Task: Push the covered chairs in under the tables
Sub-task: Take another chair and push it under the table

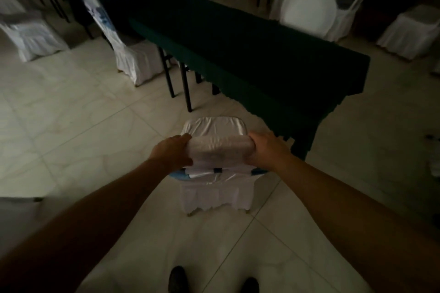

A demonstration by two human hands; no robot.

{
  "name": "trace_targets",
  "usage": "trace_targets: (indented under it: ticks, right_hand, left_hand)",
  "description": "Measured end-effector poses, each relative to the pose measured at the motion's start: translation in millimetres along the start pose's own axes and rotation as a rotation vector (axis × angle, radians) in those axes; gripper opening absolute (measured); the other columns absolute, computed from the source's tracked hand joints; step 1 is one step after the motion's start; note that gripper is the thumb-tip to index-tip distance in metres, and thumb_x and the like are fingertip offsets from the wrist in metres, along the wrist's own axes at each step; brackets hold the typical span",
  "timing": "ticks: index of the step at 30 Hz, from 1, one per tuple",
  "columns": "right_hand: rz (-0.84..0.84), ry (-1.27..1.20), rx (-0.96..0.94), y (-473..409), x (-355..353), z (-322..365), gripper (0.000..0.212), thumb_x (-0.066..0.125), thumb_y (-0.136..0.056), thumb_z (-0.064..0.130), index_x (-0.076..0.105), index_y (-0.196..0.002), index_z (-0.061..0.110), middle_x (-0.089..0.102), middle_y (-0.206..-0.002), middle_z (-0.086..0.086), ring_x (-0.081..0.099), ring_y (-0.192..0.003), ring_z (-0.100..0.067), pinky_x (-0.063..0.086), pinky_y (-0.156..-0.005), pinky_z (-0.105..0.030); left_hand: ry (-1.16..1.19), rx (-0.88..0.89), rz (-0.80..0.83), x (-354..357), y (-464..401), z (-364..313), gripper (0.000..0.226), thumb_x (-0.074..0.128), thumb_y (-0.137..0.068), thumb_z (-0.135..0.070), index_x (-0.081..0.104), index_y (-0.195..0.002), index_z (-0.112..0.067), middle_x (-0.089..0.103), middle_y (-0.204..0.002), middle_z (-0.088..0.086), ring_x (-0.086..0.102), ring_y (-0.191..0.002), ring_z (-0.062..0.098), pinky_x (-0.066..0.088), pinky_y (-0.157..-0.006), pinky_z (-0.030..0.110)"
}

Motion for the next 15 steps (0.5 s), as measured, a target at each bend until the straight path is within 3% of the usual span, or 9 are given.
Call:
trace_targets:
  ticks: [4,10,15]
  right_hand:
    - [-0.025,-0.003,0.0,-4.5,3.1,-3.9,0.043,0.076,-0.07,0.041,0.046,-0.093,0.023,0.059,-0.09,-0.003,0.058,-0.079,-0.023,0.039,-0.059,-0.03]
    - [-0.067,0.015,0.042,-10.1,5.9,-8.1,0.048,0.079,-0.071,0.036,0.033,-0.084,0.03,0.051,-0.074,0.001,0.051,-0.067,-0.019,0.036,-0.056,-0.029]
    - [-0.079,0.038,0.103,-18.2,9.8,-6.9,0.049,0.077,-0.074,0.032,0.028,-0.07,0.031,0.049,-0.068,0.003,0.057,-0.068,-0.022,0.04,-0.058,-0.029]
  left_hand:
    - [-0.035,-0.012,-0.053,3.8,-7.7,5.1,0.058,0.078,-0.063,-0.044,0.054,-0.113,-0.03,0.066,-0.106,0.001,0.061,-0.097,0.026,0.048,-0.076,0.034]
    - [-0.139,0.042,-0.104,10.6,-11.7,14.3,0.049,0.074,-0.067,-0.048,0.059,-0.11,-0.033,0.069,-0.101,-0.001,0.064,-0.092,0.024,0.049,-0.073,0.033]
    - [-0.248,0.065,-0.08,5.3,-18.7,17.2,0.05,0.069,-0.07,-0.054,0.058,-0.115,-0.034,0.068,-0.106,-0.003,0.064,-0.095,0.022,0.048,-0.074,0.033]
Point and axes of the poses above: each hand's wrist, its own y-axis away from the middle knuckle, its own x-axis out of the palm, z = x × y, the point moved 4 cm from there along -y, towards the middle knuckle
